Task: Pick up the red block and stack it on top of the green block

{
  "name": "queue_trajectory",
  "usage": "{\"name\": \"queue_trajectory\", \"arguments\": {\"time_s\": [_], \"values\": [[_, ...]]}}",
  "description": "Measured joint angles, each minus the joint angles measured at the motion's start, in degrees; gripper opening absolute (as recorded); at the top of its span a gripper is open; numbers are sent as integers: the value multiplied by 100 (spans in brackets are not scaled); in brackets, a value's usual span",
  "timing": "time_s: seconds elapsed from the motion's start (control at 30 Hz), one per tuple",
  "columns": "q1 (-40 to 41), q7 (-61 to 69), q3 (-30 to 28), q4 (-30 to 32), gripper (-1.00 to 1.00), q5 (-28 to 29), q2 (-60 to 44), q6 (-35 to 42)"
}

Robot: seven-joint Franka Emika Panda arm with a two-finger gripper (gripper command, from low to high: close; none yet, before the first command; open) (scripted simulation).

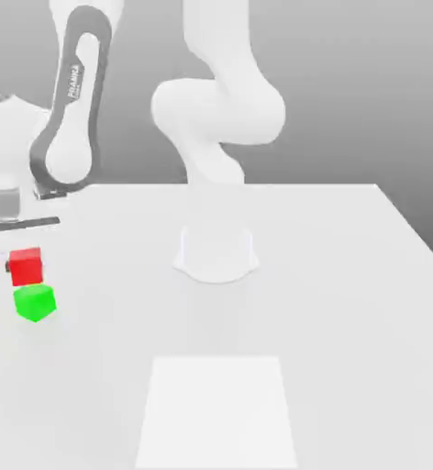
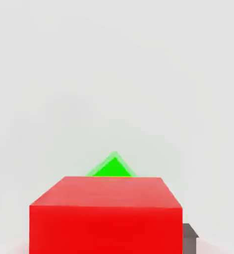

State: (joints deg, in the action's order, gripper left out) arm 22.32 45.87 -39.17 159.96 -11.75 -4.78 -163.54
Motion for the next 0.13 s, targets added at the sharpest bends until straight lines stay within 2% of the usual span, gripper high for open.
{"name": "queue_trajectory", "arguments": {"time_s": [0.03,0.07,0.13], "values": [[77,188,133,-13,-100,-261,-119,-62],[169,354,279,-25,100,-486,-227,-124],[169,354,279,-25,100,-486,-227,-123]]}}
